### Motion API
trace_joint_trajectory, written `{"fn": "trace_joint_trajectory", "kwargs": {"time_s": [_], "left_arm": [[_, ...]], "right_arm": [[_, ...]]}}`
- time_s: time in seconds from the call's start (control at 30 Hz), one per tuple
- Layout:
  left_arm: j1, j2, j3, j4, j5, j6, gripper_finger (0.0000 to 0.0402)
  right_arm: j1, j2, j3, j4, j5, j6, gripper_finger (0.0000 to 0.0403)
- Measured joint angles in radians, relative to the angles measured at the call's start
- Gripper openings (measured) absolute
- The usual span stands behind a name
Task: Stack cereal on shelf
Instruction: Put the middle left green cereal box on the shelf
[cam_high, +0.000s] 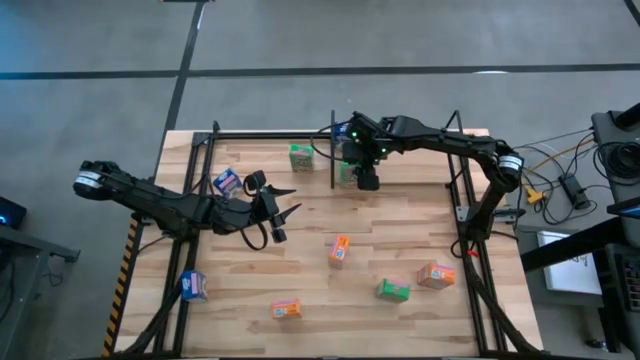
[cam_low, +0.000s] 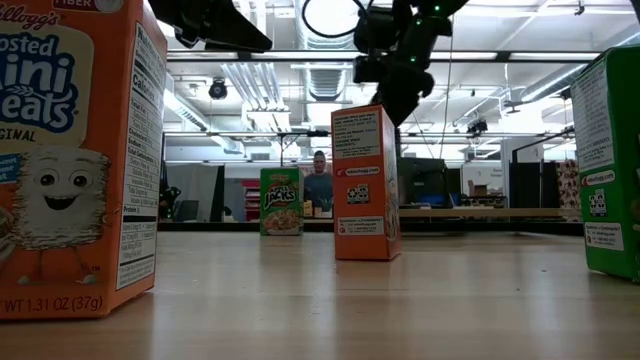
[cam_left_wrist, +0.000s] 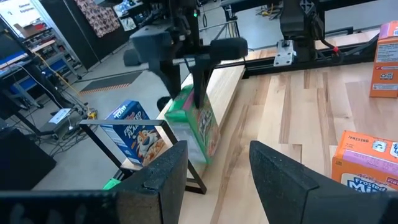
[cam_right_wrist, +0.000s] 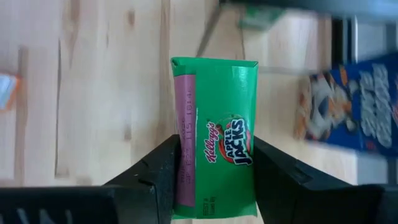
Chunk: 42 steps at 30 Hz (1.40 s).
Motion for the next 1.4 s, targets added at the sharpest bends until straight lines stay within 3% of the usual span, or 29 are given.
{"fn": "trace_joint_trajectory", "kwargs": {"time_s": [0.27, 0.5, 0.63, 1.03, 1.4], "left_arm": [[0.0, 0.0, 0.0, 0.0, 0.0, 0.0, 0.0157], [0.0, 0.0, 0.0, 0.001, 0.0, 0.0, 0.0157], [0.0, 0.0, 0.0, 0.001, 0.0, 0.0, 0.0157], [0.0, 0.0, 0.0, 0.001, 0.0, 0.0, 0.0157], [0.0, 0.0, 0.0, 0.002, 0.0, 0.0, 0.0157]], "right_arm": [[-0.16, -0.062, 0.001, -0.138, 0.04, -0.081, 0.0161], [-0.371, -0.06, -0.004, -0.094, -0.145, -0.186, 0.0157], [-0.437, -0.044, -0.007, -0.08, -0.158, -0.227, 0.0157], [-0.458, -0.01, -0.012, -0.053, -0.138, -0.286, 0.0159], [-0.458, 0.001, -0.012, -0.017, -0.125, -0.24, 0.021]]}}
